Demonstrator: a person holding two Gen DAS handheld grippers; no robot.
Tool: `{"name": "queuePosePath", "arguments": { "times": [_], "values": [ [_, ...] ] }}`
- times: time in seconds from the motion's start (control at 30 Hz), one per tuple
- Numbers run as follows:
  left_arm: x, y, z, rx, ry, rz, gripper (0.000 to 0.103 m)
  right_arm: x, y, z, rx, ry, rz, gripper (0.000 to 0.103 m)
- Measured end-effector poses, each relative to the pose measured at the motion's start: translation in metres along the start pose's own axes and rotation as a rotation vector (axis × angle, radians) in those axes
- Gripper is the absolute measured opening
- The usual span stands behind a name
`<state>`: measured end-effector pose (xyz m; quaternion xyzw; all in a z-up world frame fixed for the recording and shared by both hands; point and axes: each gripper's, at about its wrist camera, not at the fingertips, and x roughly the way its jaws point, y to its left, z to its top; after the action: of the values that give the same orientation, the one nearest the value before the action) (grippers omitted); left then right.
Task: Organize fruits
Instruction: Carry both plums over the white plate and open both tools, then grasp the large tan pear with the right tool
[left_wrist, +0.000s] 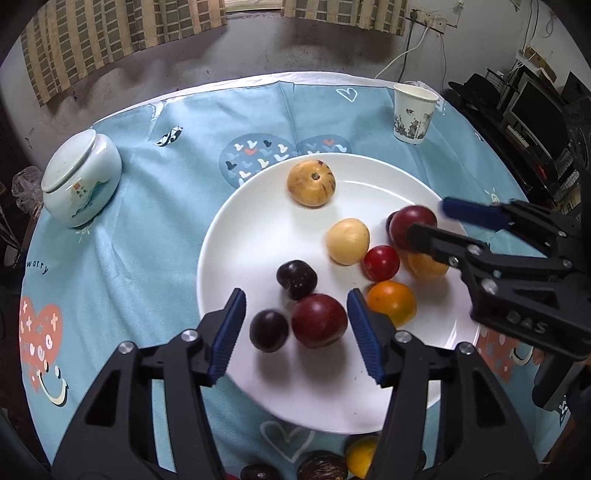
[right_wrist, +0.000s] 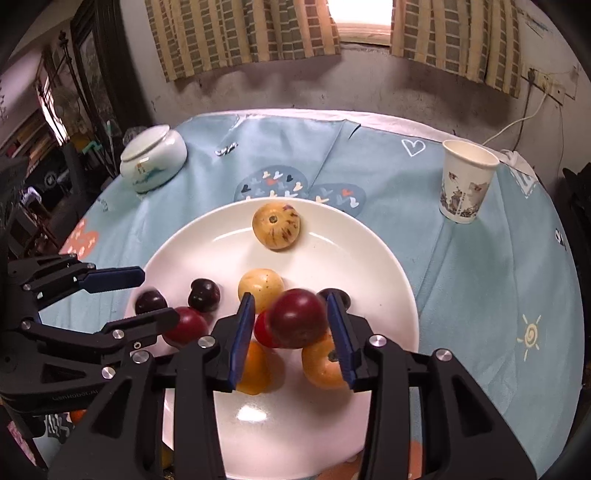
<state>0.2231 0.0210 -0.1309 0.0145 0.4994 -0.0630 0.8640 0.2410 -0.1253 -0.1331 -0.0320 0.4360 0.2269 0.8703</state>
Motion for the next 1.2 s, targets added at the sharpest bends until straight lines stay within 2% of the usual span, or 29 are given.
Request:
{"name": "queuePosePath", "arguments": {
  "times": [0.07,0.23,0.3,0.43,0.63,0.73,0.97,1.2],
  "values": [
    [-0.005,0.001,-0.001,-0.008,-0.007,0.001,0.059,-0.011,-0.002,0.0,0.013,-0.038,-0.001,0.072],
    [-0.029,0.0,-0.009,-0.003,-0.041,0.017,0.065,-0.036,0.002,-0.014,0.016,-0.039,0.016,0.072],
    [-0.042,-0.002,-0.015,-0.002,-0.063,0.029,0.071,-0.045,0.006,-0.027,0.022,-0.027,0.02,0.072],
    [-0.069,-0.01,-0.029,0.015,-0.093,0.057,0.072,-0.067,0.022,-0.067,0.028,0.0,0.046,0.072],
    [-0.12,-0.025,-0.053,0.031,-0.16,0.076,0.081,-0.101,0.042,-0.13,0.074,0.028,0.093,0.073],
    [-0.143,-0.032,-0.063,0.046,-0.185,0.112,0.083,-0.113,0.049,-0.149,0.082,0.042,0.097,0.073],
    [-0.182,-0.044,-0.082,0.067,-0.237,0.133,0.087,-0.137,0.06,-0.168,0.076,0.02,0.092,0.073],
    [-0.199,-0.047,-0.092,0.065,-0.259,0.145,0.088,-0.147,0.073,-0.172,0.045,0.011,0.102,0.074]
  ]
}}
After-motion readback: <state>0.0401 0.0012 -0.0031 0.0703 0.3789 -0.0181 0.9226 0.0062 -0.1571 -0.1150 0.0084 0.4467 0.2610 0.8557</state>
